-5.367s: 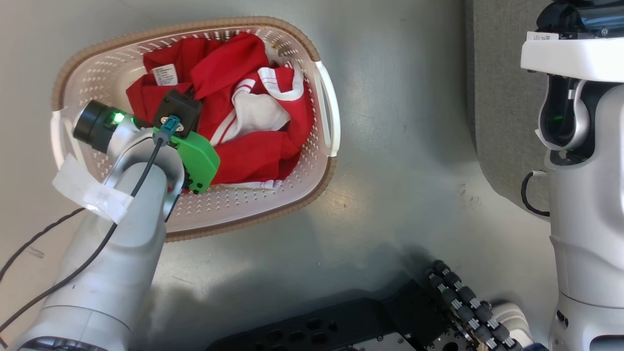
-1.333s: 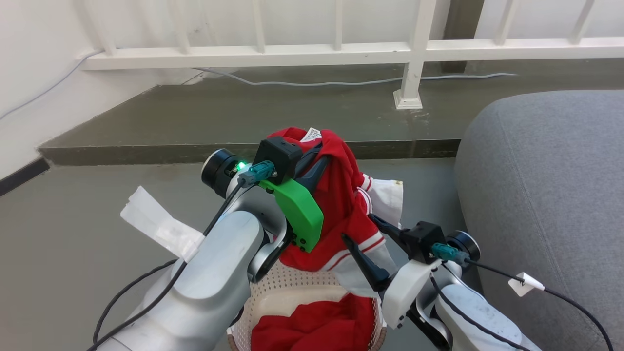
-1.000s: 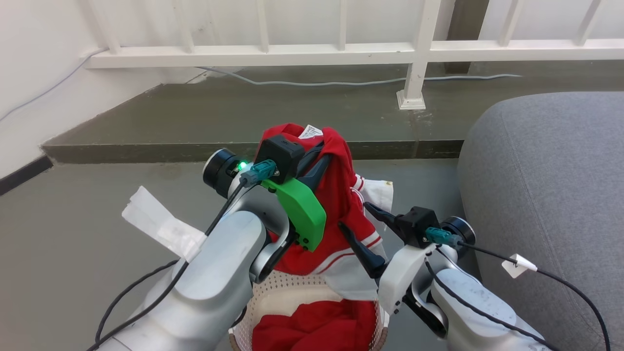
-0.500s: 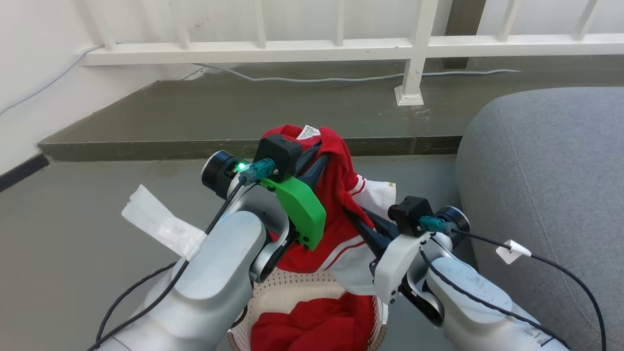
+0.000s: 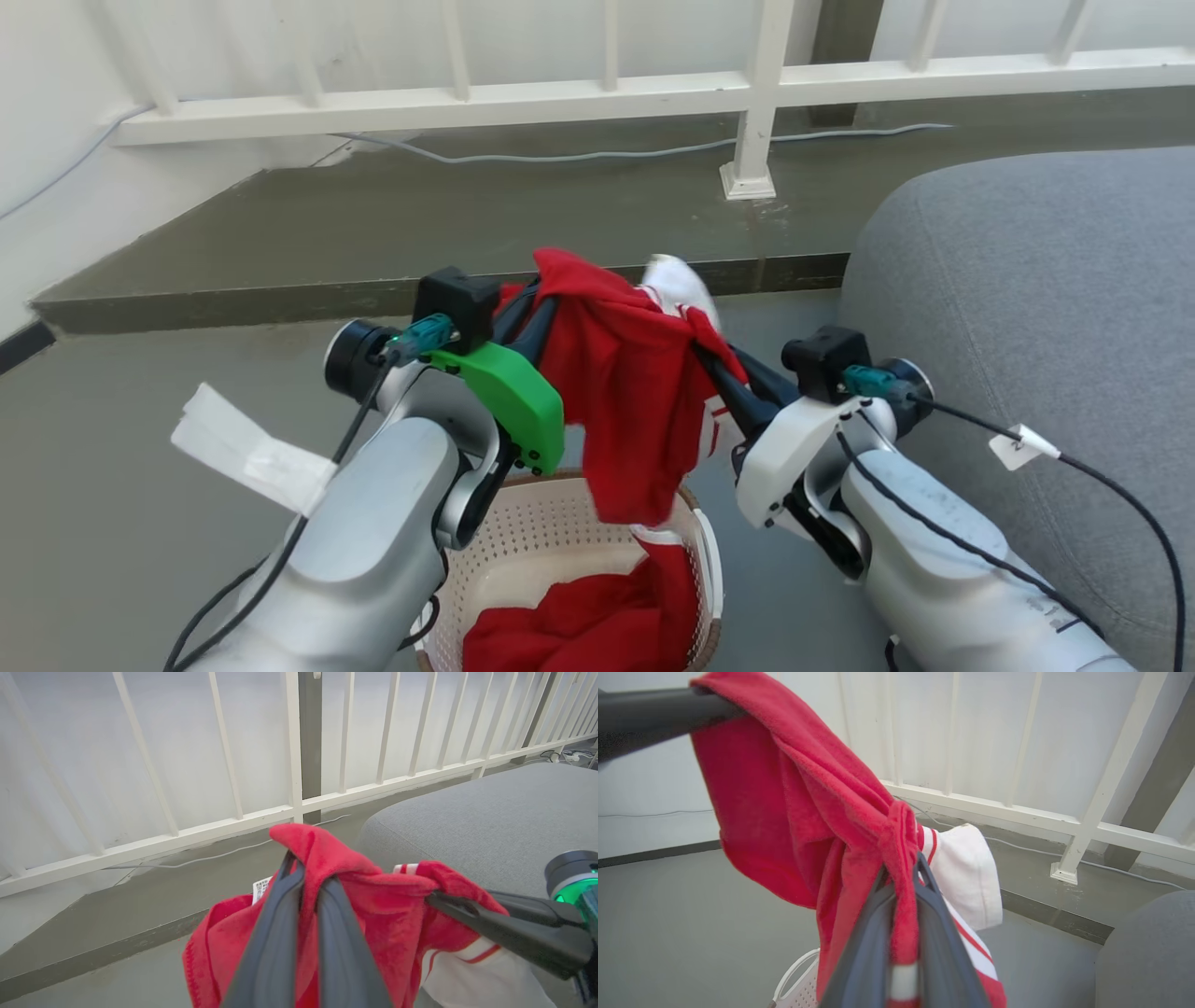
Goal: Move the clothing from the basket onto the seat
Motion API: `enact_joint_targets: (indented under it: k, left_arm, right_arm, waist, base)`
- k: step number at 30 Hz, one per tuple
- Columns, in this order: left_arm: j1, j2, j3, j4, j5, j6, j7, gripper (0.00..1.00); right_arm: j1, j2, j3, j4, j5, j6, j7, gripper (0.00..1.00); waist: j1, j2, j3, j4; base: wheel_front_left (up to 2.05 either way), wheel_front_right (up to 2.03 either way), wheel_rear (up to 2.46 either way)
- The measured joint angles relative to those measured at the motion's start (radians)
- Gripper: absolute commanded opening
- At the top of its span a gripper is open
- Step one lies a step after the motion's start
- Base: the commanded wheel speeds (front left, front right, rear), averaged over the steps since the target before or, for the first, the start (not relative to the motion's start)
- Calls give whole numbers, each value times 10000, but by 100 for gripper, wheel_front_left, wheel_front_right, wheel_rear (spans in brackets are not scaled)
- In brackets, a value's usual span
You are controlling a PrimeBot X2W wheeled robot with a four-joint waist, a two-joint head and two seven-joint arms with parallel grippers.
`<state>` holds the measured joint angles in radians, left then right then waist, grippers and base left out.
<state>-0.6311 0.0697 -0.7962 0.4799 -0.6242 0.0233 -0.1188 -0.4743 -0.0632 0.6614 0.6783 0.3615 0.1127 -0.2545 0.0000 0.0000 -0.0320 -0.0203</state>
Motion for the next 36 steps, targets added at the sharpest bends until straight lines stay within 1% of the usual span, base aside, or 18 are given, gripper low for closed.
enact_joint_targets:
  k: [1,2,4,5,8,11,19,23,31,36]
  left_arm:
    - [53,12,65,8,-61,36,-67,92]
    - [86,36,113,15,-144,38,-69,100]
    - [158,77,207,25,-322,65,-165,100]
    - [188,84,213,50,-332,65,-188,100]
    - [272,102,221,90,-343,65,-290,100]
    - [384,102,217,86,-370,58,-372,100]
    - [655,58,153,-157,-554,-236,-506,100]
    - [772,50,92,-359,-564,-297,-623,100]
    - [1140,40,-140,-639,-581,-378,-731,100]
    - [1209,35,-228,-765,-573,-410,-759,100]
  right_arm:
    - [-14,-31,-82,-25,0,-2,0,0]
    - [-47,-58,-146,-52,0,-2,2,0]
    - [-130,-151,-311,-171,0,-27,0,0]
    - [-160,-209,-397,-240,0,-96,0,0]
    - [-247,-410,-646,-408,-12,-104,0,0]
    - [-346,-562,-846,-593,-31,-211,0,0]
    - [-369,-1154,-1444,-945,-182,-374,0,0]
    - [-410,-1469,-1707,-1127,-213,-516,0,0]
    - [-410,-2121,-2150,-1360,-374,-617,0,0]
    - [-409,-2324,-2316,-1478,-376,-619,0,0]
  waist:
    - [0,0,-6,-48]
    - [0,0,-12,-95]
    - [0,0,-22,-194]
    - [0,0,-28,-242]
    - [0,0,-42,-385]
    - [0,0,-55,-521]
    - [0,0,-49,-927]
    - [0,0,-13,-1109]
    - [0,0,63,-1615]
    - [0,1,124,-2047]
  base:
    - [0,0,0]
    - [0,0,0]
    - [0,0,0]
    - [0,0,0]
    - [0,0,0]
    - [0,0,0]
    - [0,0,0]
    - [0,0,0]
    - [0,0,0]
    - [0,0,0]
